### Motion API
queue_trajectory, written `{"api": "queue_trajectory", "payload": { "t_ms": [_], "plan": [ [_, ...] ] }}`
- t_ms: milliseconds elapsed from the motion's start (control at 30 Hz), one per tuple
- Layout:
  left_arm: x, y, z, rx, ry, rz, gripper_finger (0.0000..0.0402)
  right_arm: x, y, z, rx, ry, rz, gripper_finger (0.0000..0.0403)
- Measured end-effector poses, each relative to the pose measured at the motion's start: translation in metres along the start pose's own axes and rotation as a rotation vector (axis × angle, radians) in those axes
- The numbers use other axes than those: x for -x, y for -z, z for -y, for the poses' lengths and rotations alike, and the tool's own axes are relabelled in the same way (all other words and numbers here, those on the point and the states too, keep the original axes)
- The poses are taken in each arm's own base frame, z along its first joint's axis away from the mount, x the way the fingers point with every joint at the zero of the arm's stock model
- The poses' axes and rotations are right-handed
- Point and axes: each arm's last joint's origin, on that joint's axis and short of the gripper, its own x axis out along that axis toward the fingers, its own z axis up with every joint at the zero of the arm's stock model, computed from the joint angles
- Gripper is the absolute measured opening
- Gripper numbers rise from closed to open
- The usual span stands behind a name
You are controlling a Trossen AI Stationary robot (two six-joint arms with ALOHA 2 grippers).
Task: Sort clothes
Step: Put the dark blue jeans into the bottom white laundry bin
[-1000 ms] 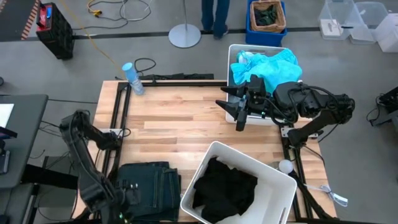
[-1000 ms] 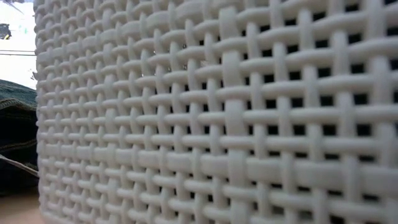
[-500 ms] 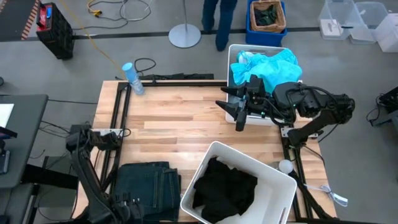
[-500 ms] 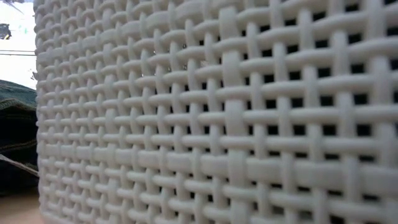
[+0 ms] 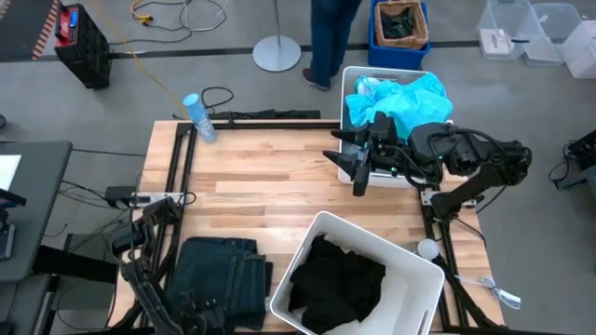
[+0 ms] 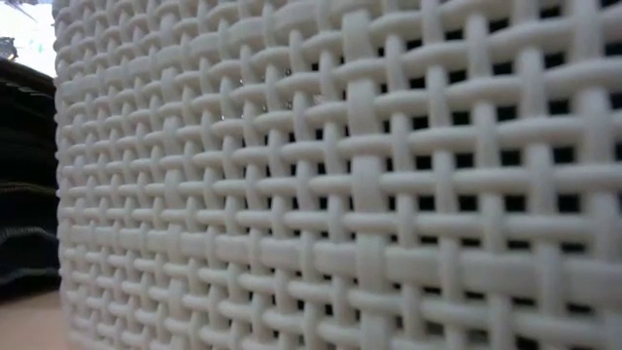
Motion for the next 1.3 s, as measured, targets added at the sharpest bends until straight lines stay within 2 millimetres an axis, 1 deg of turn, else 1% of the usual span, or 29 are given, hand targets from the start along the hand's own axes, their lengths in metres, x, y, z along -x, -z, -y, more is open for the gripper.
{"api": "queue_trajectory", "payload": {
  "t_ms": [100, 200, 267, 400, 433, 533, 600, 667, 700, 767, 867, 933, 1033, 1133, 1300],
  "plan": [
    [-0.012, -0.001, 0.003, 0.043, -0.043, 0.000, 0.0251, 0.000, 0.000, 0.000, 0.001, 0.000, -0.001, 0.0276],
    [-0.014, -0.001, 0.003, 0.079, -0.059, 0.007, 0.0221, 0.000, 0.001, 0.000, 0.004, -0.001, -0.007, 0.0276],
    [-0.014, -0.001, 0.001, 0.082, -0.076, 0.017, 0.0182, 0.000, 0.001, 0.000, 0.004, -0.005, -0.008, 0.0276],
    [-0.012, -0.002, -0.001, 0.026, -0.108, 0.010, 0.0068, 0.000, 0.001, 0.000, 0.004, -0.006, -0.008, 0.0276],
    [-0.011, -0.002, -0.002, 0.010, -0.109, 0.010, 0.0047, 0.000, 0.001, 0.000, 0.004, -0.006, -0.008, 0.0276],
    [-0.004, -0.001, -0.006, -0.007, -0.104, 0.012, 0.0042, 0.000, 0.001, 0.000, 0.004, -0.006, -0.008, 0.0276],
    [0.006, 0.000, -0.011, -0.012, -0.103, 0.031, 0.0042, 0.000, 0.001, 0.000, 0.004, -0.006, -0.008, 0.0276],
    [0.022, 0.001, -0.020, -0.017, -0.081, 0.089, 0.0042, 0.000, 0.001, 0.000, 0.004, -0.006, -0.009, 0.0276],
    [0.034, 0.002, -0.027, -0.013, -0.075, 0.131, 0.0040, 0.000, 0.001, 0.000, 0.004, -0.006, -0.008, 0.0276],
    [0.063, 0.001, -0.042, 0.005, -0.016, 0.226, 0.0030, 0.000, 0.001, 0.000, 0.003, -0.006, -0.008, 0.0276],
    [0.107, 0.003, -0.072, 0.057, 0.085, 0.361, 0.0017, 0.000, 0.001, 0.000, 0.001, -0.006, -0.008, 0.0276],
    [0.130, 0.006, -0.095, 0.078, 0.129, 0.426, 0.0016, 0.000, 0.001, 0.000, 0.000, -0.006, -0.006, 0.0276],
    [0.164, 0.011, -0.134, 0.125, 0.204, 0.551, 0.0010, 0.000, 0.000, 0.000, -0.005, -0.006, -0.005, 0.0276],
    [0.186, 0.014, -0.168, 0.158, 0.252, 0.671, 0.0009, 0.000, 0.000, 0.000, -0.006, -0.005, -0.004, 0.0276],
    [0.212, 0.018, -0.220, 0.192, 0.300, 0.884, 0.0009, 0.000, 0.000, 0.000, -0.006, -0.005, -0.004, 0.0276]
  ]
}}
